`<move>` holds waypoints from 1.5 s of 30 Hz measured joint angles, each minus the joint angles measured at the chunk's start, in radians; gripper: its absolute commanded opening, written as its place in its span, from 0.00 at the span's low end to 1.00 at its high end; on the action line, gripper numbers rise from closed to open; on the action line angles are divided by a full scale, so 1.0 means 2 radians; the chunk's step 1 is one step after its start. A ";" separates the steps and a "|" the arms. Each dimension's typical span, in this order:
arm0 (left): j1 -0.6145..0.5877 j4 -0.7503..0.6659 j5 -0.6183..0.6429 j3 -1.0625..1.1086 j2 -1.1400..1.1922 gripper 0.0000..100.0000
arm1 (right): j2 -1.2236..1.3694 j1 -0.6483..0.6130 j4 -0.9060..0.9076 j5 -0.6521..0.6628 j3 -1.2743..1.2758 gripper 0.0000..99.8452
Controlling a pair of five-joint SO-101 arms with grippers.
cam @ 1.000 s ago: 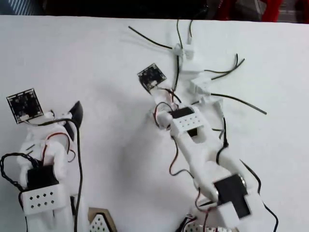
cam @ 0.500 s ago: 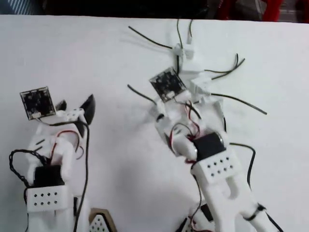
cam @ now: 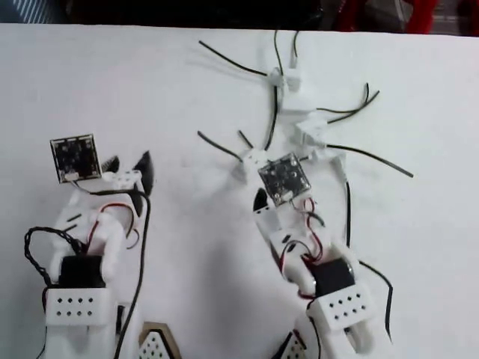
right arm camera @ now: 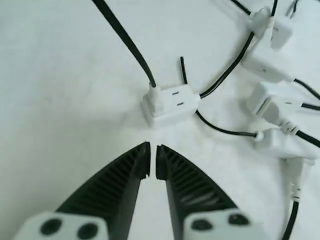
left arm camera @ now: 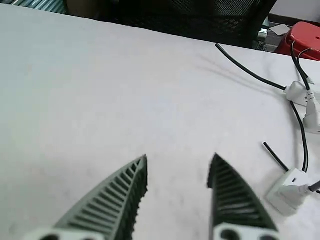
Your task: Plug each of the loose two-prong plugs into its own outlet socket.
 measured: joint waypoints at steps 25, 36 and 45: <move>0.004 0.000 -0.038 0.037 -0.116 0.02 | -0.275 0.009 -0.059 -0.038 0.153 0.02; 0.014 0.000 -0.040 0.115 -0.279 0.02 | -0.279 0.067 -0.087 -0.038 0.155 0.02; 0.094 -0.022 -0.157 0.194 -0.278 0.02 | -0.279 0.068 -0.088 -0.038 0.155 0.02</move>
